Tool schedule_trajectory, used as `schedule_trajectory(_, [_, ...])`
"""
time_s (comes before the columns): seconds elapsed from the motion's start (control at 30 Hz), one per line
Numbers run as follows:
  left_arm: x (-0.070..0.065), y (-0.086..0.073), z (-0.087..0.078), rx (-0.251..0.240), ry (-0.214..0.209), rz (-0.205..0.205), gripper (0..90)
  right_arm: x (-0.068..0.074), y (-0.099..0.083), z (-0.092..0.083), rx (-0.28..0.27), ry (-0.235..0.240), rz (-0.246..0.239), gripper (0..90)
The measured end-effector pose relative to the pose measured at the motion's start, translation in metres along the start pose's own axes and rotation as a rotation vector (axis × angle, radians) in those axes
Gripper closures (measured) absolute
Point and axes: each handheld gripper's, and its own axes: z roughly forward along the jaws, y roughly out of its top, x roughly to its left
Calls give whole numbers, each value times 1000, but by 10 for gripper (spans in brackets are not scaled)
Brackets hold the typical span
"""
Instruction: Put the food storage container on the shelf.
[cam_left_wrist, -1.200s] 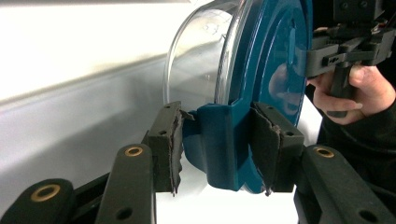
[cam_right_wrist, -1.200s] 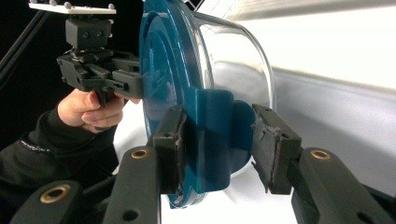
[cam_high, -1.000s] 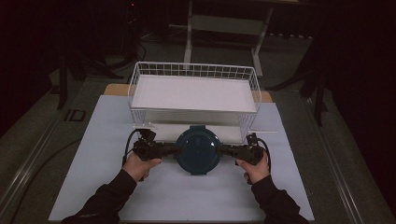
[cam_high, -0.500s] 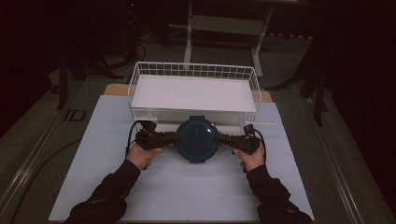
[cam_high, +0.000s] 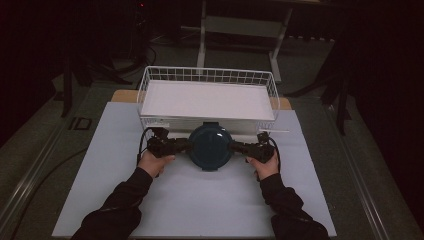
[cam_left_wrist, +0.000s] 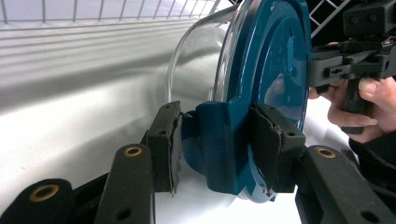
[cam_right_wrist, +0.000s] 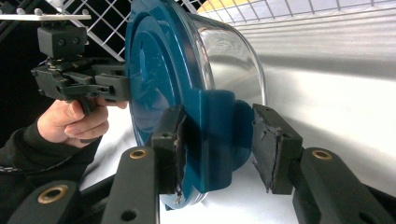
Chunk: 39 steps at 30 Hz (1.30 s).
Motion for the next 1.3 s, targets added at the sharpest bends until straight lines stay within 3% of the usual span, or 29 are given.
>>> schedule_trajectory(0.23, [3,-1,4,-22,-1,-31,551,-2,0,2,-4,-29,8,561])
schedule_trajectory(0.5, [3,-5,5,-48,11,18,545,-2,-4,2,-27,-45,1,557])
schedule_trajectory(0.67, [7,-6,7,-61,2,5,539,-2,-6,2,-46,-59,-10,544])
schedule_trajectory(0.77, [1,-8,10,-77,72,57,518,4,-6,4,-54,-121,-45,527])
schedule_trajectory(1.0, [0,-5,13,-98,83,49,497,6,-5,6,-95,-181,-76,491])
schedule_trajectory(1.03, [1,-4,13,-99,109,35,487,6,-5,6,-97,-186,-76,482])
schedule_trajectory(1.07, [4,-3,14,-101,89,60,483,6,-5,6,-104,-198,-77,479])
schedule_trajectory(1.2, [4,-2,15,-107,107,81,456,6,-3,8,-126,-228,-88,477])
schedule_trajectory(1.23, [4,-1,15,-112,133,92,448,5,-3,9,-129,-230,-88,477])
schedule_trajectory(1.3, [4,-1,16,-113,129,91,448,6,-2,10,-134,-240,-93,478])
